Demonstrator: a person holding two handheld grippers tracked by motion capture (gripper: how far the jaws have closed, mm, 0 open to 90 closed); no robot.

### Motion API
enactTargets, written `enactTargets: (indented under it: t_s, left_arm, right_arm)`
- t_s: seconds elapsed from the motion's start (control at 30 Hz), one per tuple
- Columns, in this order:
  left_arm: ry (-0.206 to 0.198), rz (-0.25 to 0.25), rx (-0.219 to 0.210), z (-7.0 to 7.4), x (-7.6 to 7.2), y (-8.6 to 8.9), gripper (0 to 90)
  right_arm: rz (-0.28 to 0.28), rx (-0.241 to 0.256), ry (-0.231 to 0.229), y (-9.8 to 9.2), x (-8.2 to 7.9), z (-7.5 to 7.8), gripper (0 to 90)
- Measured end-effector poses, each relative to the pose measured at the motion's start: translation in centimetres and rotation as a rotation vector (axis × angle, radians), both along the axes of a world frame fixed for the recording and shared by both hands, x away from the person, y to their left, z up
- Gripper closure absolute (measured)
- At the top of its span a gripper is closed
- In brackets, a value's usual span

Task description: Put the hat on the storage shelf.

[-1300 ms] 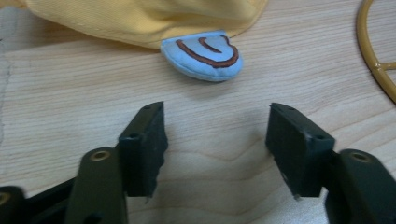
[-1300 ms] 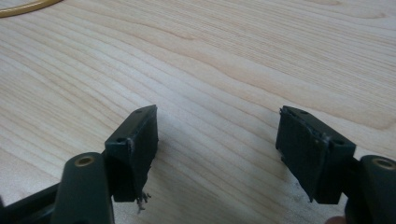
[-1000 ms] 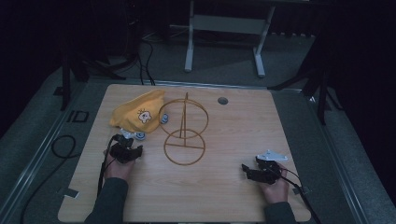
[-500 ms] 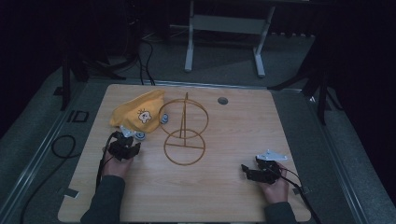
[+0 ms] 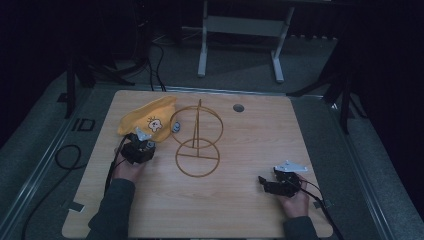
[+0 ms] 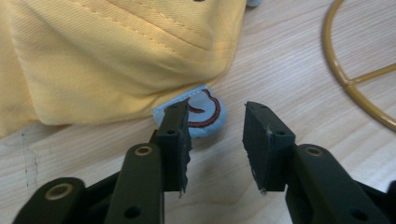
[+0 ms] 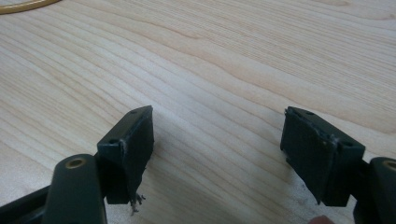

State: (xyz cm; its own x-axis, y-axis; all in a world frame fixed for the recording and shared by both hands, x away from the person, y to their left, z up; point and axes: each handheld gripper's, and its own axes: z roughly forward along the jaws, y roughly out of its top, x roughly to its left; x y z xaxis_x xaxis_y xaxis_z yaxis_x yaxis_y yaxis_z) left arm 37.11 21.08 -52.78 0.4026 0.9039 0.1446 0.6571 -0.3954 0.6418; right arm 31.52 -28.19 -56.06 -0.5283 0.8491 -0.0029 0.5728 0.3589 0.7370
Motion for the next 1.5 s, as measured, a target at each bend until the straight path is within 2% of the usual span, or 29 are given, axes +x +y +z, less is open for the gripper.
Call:
enactTargets:
  t_s: [0.13, 0.27, 0.43, 0.5, 0.53, 0.6, 0.8, 0.83, 0.87, 0.93, 1.07, 1.13, 1.23, 1.3, 1.47, 1.5]
  left_arm:
    - [0.019, -0.007, 0.004, -0.7, 0.6, 0.2, 54.7]
    - [0.000, -0.026, 0.004, -0.9, 0.8, 0.0, 52.2]
    - [0.006, -0.026, 0.009, -1.2, 1.1, -0.1, 50.8]
    - [-0.004, -0.025, 0.009, -1.1, 1.0, -0.1, 50.7]
    - [-0.026, -0.027, 0.014, -0.9, 0.9, -0.3, 50.3]
    - [-0.040, -0.032, 0.024, -0.7, 0.8, -0.3, 49.7]
    - [-0.038, -0.034, 0.014, -1.0, 1.4, -0.6, 48.6]
    - [-0.038, -0.034, 0.014, -1.0, 1.4, -0.6, 49.3]
    - [-0.018, -0.022, 0.021, -1.3, 1.7, -0.4, 49.9]
    - [-0.005, -0.017, 0.017, -1.7, 1.9, -0.3, 50.8]
    - [0.010, -0.009, 0.010, -1.9, 2.1, -0.1, 53.4]
    - [0.023, 0.008, -0.018, -1.9, 2.3, 0.1, 55.3]
    - [0.029, 0.027, -0.030, -1.9, 2.3, 0.2, 60.7]
    - [0.033, 0.030, -0.019, -1.8, 2.3, 0.3, 62.9]
    - [0.036, 0.029, 0.013, -1.6, 2.2, 0.2, 79.8]
    - [0.037, 0.026, 0.019, -1.6, 2.2, 0.2, 79.8]
  right_arm:
    - [0.002, 0.000, 0.000, 0.0, 0.0, 0.0, 25.3]
    - [0.002, 0.000, 0.000, 0.0, 0.0, 0.0, 25.3]
    - [0.002, 0.000, 0.000, 0.0, 0.0, 0.0, 25.3]
    - [0.002, 0.000, 0.000, 0.0, 0.0, 0.0, 25.3]
    - [0.003, 0.000, 0.000, 0.0, 0.0, 0.0, 25.3]
    - [0.002, 0.000, 0.001, 0.0, 0.0, 0.0, 25.3]
    - [0.003, 0.000, 0.000, 0.0, 0.0, 0.0, 25.1]
    - [0.003, 0.000, 0.000, 0.0, 0.0, 0.0, 25.1]
    - [0.005, -0.001, 0.000, 0.0, 0.0, 0.0, 24.9]
    - [0.004, 0.000, 0.001, 0.0, 0.0, 0.0, 24.9]
    - [0.006, 0.000, 0.001, 0.0, 0.0, 0.0, 24.7]
    - [0.006, -0.001, 0.000, 0.0, 0.0, 0.0, 24.7]
    - [0.007, -0.001, 0.000, 0.0, 0.0, 0.0, 24.5]
    - [0.007, -0.001, 0.000, 0.0, 0.0, 0.0, 24.5]
    - [0.008, -0.001, 0.001, 0.0, 0.0, 0.0, 24.3]
    - [0.008, -0.001, 0.001, 0.0, 0.0, 0.0, 24.3]
